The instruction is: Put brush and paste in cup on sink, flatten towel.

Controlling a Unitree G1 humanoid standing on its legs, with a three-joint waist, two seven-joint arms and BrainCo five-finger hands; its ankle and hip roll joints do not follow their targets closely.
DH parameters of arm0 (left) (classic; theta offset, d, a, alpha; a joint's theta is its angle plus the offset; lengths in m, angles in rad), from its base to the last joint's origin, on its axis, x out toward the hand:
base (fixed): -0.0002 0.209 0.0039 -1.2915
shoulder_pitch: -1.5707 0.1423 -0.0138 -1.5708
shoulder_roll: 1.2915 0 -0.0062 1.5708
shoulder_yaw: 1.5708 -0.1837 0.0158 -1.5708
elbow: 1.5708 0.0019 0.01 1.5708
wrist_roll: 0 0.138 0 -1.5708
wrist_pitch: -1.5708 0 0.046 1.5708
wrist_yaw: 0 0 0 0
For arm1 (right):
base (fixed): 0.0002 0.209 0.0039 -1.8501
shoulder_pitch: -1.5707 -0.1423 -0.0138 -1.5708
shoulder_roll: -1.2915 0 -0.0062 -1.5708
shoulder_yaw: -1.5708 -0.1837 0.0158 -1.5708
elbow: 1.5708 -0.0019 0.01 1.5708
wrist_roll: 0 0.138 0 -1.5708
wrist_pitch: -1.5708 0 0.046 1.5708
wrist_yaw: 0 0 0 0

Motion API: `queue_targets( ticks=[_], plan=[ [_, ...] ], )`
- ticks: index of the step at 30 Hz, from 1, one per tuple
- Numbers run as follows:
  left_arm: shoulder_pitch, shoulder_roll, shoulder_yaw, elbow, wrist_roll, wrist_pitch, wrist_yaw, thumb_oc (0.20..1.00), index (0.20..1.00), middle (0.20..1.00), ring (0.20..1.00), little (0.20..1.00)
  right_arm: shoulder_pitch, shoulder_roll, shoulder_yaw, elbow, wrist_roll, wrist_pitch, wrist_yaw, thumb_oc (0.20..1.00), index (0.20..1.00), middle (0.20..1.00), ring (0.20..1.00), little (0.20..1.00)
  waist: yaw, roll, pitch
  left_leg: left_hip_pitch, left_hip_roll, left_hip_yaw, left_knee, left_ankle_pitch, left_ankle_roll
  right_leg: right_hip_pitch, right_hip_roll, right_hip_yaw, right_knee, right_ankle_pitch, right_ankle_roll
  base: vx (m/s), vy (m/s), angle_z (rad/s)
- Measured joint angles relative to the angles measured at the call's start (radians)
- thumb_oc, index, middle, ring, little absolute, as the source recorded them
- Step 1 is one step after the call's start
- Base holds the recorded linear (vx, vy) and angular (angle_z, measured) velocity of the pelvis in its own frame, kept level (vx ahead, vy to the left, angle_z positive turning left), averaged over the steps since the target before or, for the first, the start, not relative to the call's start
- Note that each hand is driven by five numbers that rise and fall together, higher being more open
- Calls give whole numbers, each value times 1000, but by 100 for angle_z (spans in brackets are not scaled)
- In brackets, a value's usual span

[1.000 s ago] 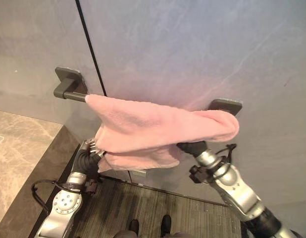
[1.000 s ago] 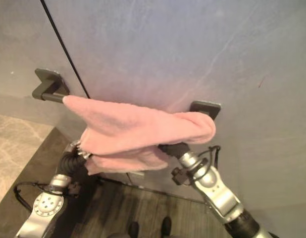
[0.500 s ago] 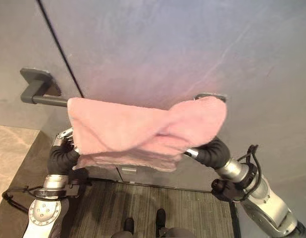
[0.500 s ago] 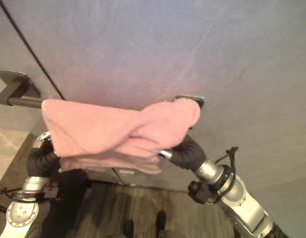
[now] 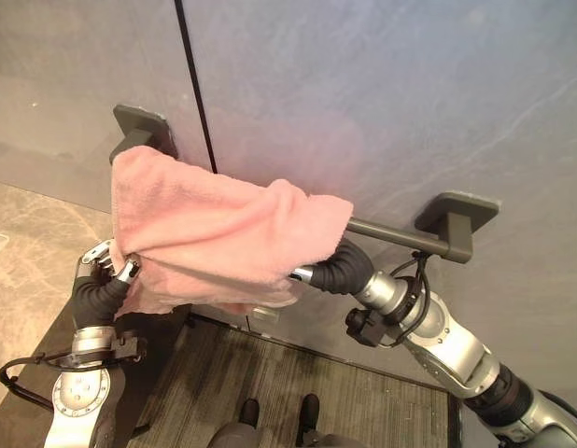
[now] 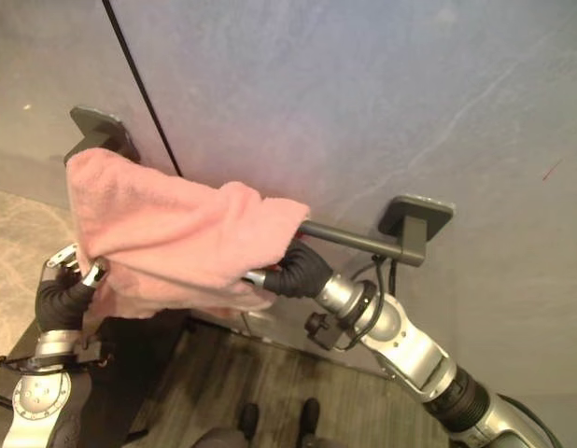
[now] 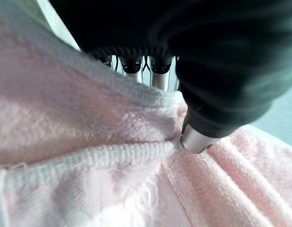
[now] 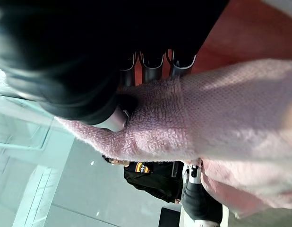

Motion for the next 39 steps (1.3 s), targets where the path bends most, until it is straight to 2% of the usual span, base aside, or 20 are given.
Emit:
queue_targets(
  ticks=[5,8,9,10,17,18,25,26,27,33,37,39],
  plan=[
    [-1,28,-136,62,11,32,-35,200,200,200,200,200,209,-3,-96,32,-20,6,-3,200,200,200,200,200,-37,8,7,4,-3,4,-2,0,0,-1,-2,3,0,0,0,8,2,-2],
    [8,26,-173,97,23,53,-66,200,200,200,200,200,277,-12,-117,36,-47,9,-7,200,200,200,200,200,-69,22,15,21,-1,26,-14,1,2,4,1,24,0,1,1,17,5,-21],
    [1,23,-178,111,24,54,-75,200,200,200,200,200,290,-14,-119,39,-57,8,-7,200,200,200,200,200,-106,28,19,26,0,26,-15,1,2,6,2,24,0,1,0,41,7,-16],
    [-6,23,-183,122,25,54,-76,200,200,200,200,200,300,-10,-122,52,-59,7,-8,200,200,200,200,200,-113,30,20,32,1,28,-15,1,2,11,3,26,0,1,1,41,2,-4],
    [-34,18,-201,191,52,51,-83,200,200,200,200,200,265,28,-106,205,-109,7,-42,206,206,206,206,206,-116,61,12,49,2,54,-15,-2,5,19,6,52,0,3,2,33,-6,-11],
    [-35,17,-200,205,52,51,-75,200,200,200,200,200,229,30,-74,216,-128,7,-54,1000,1000,1000,1000,1000,-112,65,8,51,3,54,-15,-2,5,21,7,52,0,4,1,62,-22,0],
    [-28,10,-195,230,63,52,-31,200,200,200,200,200,193,64,-36,238,-150,7,-80,1000,1000,1000,1000,1000,-85,65,-9,66,7,51,-15,-2,5,36,12,51,0,4,-1,12,-3,0],
    [-23,10,-195,231,64,52,-28,457,457,457,457,457,198,64,-36,246,-150,7,-81,1000,1000,1000,1000,1000,-84,64,-16,65,7,51,-15,-2,5,36,12,51,0,5,-3,0,0,0],
    [-16,10,-195,231,74,53,-23,1000,1000,1000,1000,1000,203,65,-36,258,-148,7,-81,1000,1000,1000,1000,1000,-85,62,-25,64,7,51,-15,-2,5,35,12,51,0,4,-3,0,0,0],
    [32,10,-191,260,146,55,-15,1000,1000,1000,1000,1000,337,65,-89,346,-143,9,-82,1000,1000,1000,1000,1000,-90,59,-50,64,7,50,-16,-2,6,35,12,51,0,1,0,0,-3,0],
    [75,6,-175,313,181,67,3,1000,1000,1000,1000,1000,482,72,-226,418,-144,12,-102,1000,1000,1000,1000,1000,-108,64,-58,64,7,49,-16,-3,6,36,11,50,0,0,0,0,0,0],
    [113,-25,-131,347,181,75,12,1000,1000,1000,1000,1000,567,86,-332,463,-144,19,-128,1000,1000,1000,1000,1000,-122,66,-59,64,8,50,-16,-3,7,36,11,50,0,0,-1,0,0,0]
  ],
)
